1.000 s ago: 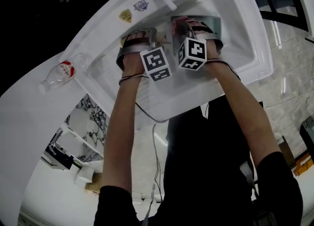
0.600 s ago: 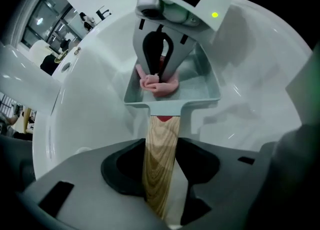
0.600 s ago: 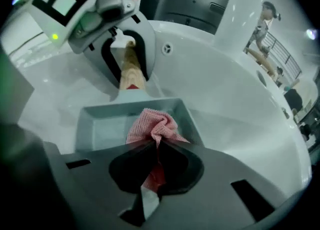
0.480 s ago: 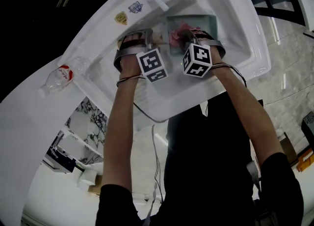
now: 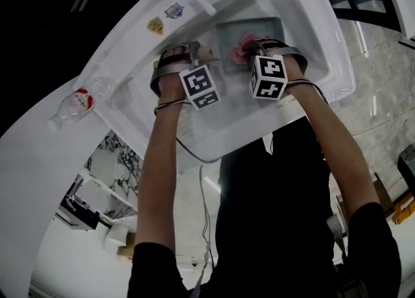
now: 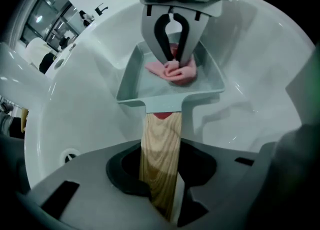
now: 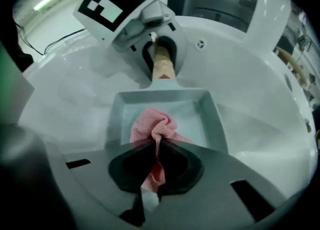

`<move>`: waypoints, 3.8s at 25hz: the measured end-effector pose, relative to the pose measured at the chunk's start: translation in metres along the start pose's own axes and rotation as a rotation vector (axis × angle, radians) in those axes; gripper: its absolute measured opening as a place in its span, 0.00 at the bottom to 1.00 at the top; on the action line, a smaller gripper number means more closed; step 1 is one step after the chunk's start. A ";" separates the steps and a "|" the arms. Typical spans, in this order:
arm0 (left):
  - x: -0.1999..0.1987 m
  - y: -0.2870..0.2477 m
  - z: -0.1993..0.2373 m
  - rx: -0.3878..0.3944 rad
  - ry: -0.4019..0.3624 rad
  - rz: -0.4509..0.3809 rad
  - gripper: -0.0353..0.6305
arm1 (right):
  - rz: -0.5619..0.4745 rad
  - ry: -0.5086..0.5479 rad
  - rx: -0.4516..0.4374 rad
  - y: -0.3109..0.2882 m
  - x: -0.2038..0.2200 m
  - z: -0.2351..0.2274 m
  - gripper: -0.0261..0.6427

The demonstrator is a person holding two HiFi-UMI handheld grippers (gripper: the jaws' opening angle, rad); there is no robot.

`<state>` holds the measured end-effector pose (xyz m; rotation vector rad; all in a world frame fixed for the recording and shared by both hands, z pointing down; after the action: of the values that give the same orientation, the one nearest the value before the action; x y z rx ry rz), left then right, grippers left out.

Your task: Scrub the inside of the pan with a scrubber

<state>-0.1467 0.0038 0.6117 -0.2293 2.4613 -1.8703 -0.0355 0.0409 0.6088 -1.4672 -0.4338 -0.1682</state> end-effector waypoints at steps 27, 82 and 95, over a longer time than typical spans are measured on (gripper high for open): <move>0.005 -0.012 -0.001 0.023 -0.028 0.096 0.21 | 0.135 0.000 -0.211 0.006 0.020 0.025 0.09; 0.026 0.026 0.005 0.000 0.083 0.026 0.47 | 0.147 0.056 0.011 -0.005 -0.020 0.010 0.10; -0.010 0.127 -0.008 -0.078 0.304 -0.158 0.47 | 0.136 0.081 0.029 0.079 -0.018 0.007 0.10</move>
<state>-0.1493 0.0463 0.4911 -0.1563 2.7940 -2.0053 -0.0241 0.0535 0.5297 -1.4509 -0.2690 -0.1119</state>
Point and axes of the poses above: the fingertips, and each gripper's own axes: y backward along the fingers, z to its left, x out of its underside, the point moved 3 cm from there along y, backward along the fingers, and after that the axes turned 1 degree about y, right-handed, at the moved point
